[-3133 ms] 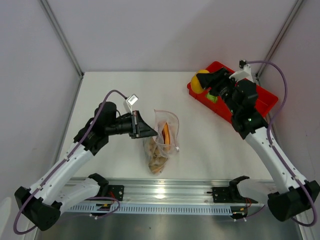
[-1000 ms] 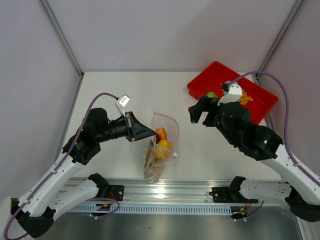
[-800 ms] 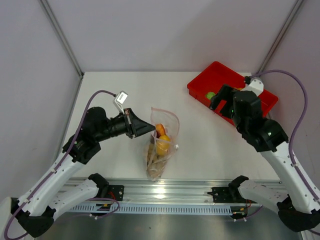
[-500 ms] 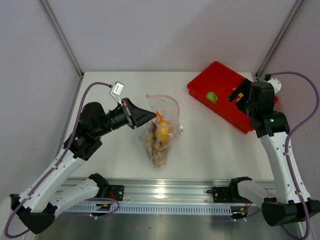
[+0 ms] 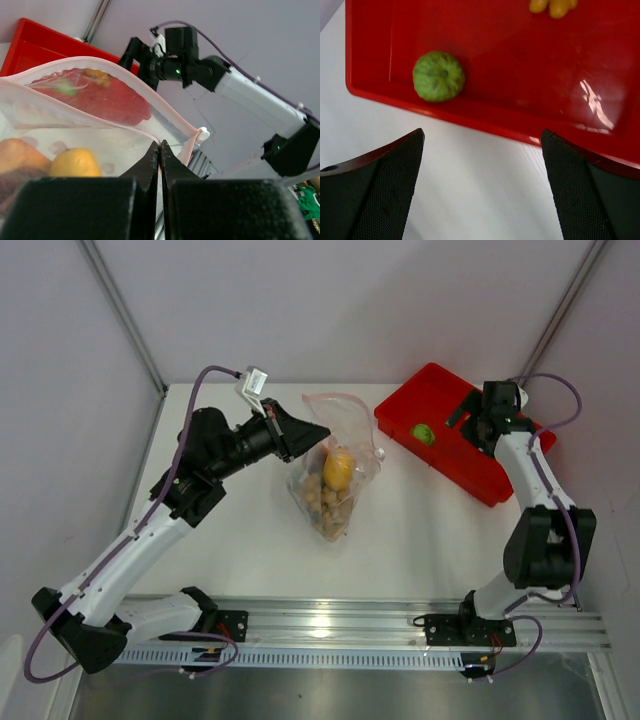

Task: Place the food in the zip-top bag and seal the zipper
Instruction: Pick up the fake fruit from the bin.

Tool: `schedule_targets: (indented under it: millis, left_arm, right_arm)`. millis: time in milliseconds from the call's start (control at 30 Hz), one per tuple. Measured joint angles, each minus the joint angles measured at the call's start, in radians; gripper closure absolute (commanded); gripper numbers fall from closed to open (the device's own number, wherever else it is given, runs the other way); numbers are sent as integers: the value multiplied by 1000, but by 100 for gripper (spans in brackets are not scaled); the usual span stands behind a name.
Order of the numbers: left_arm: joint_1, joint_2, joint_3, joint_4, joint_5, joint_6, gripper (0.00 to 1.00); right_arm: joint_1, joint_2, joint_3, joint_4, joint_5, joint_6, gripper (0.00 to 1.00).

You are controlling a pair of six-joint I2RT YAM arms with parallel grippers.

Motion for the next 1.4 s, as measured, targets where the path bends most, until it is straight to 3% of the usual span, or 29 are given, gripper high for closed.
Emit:
schedule_targets:
  millis: [233, 567, 1167, 1400]
  left_arm:
    - [0, 92, -13, 19, 16, 20, 99]
    - [1, 174, -45, 54, 47, 23, 99]
    - [33, 206, -80, 102, 83, 22, 100]
    - [44, 206, -91, 116, 97, 19, 99]
  right_arm:
    - [0, 343, 283, 47, -63, -26, 1]
    - [9, 549, 351, 96, -145, -18, 1]
    - [89, 608, 338, 134, -182, -13, 1]
    - [82, 631, 334, 137, -173, -6, 8]
